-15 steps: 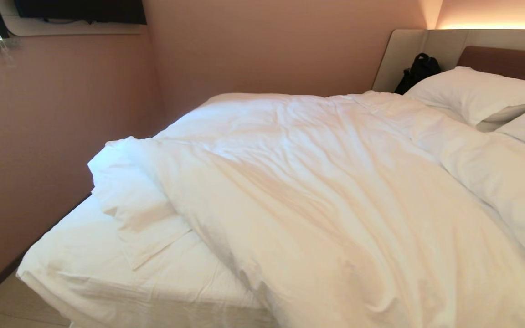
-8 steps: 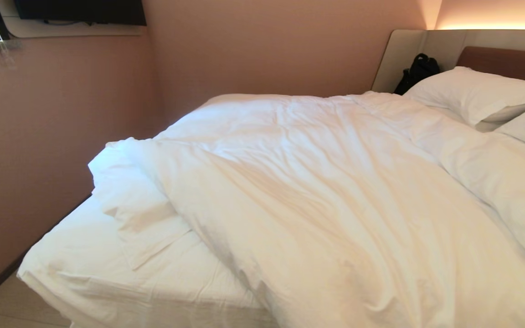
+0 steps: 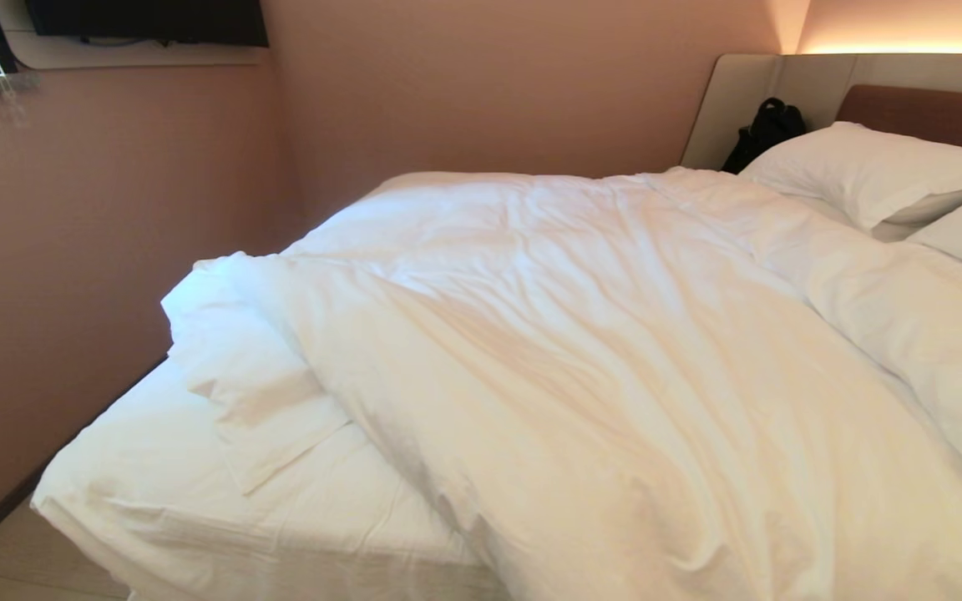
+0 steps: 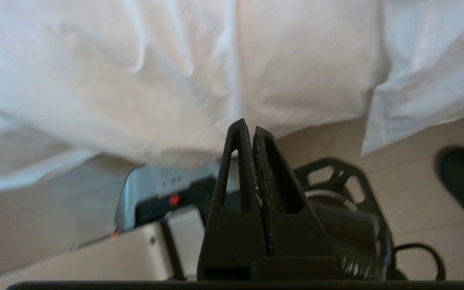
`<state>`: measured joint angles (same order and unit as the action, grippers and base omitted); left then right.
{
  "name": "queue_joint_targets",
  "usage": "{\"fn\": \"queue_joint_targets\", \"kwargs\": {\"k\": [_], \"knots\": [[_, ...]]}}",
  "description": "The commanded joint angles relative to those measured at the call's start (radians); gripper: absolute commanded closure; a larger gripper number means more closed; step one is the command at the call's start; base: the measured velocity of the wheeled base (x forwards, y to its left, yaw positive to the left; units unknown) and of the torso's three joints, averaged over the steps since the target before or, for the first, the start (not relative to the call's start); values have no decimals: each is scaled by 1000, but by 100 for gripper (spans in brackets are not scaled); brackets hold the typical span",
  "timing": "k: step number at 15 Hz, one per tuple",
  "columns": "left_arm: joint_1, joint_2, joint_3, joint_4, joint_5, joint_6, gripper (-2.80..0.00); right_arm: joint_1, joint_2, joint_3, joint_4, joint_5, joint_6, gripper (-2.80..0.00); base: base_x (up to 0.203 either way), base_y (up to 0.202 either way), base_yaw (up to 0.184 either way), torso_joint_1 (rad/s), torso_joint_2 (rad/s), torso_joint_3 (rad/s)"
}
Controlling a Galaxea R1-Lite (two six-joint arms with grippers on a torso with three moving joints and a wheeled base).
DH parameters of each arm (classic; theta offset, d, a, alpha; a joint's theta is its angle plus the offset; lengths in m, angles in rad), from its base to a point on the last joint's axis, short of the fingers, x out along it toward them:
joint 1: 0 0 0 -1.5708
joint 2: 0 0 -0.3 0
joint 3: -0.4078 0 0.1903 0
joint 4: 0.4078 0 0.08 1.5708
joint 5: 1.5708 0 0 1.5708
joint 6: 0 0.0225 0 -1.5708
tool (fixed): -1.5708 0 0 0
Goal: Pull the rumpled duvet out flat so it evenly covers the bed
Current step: Flatten the corners of the folded blanket, then hold the folded corner of the quilt
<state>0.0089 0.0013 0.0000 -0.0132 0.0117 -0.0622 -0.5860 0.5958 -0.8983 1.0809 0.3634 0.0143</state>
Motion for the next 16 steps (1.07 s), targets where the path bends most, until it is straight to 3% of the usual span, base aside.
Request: {"fn": "queue_joint_targets", "kwargs": {"k": [1,7,10,13,16], "knots": [[0,0,0,-1,1,1,0,1,-67,64,-346,-76,24,0,0,0,0,0,0,0],[0,0,0,-1,1,-1,0,57,-310,293,-504,-92,24,0,0,0,0,0,0,0],[0,0,0,-1,1,-1,0,81,-312,311,-513,-92,32,0,0,0,0,0,0,0],[0,0,0,-1,1,1,0,210,-317,310,-546,-107,93,0,0,0,0,0,0,0],[0,2,0,-1,1,1,0,220,-319,315,-593,-111,116,0,0,0,0,0,0,0]]}}
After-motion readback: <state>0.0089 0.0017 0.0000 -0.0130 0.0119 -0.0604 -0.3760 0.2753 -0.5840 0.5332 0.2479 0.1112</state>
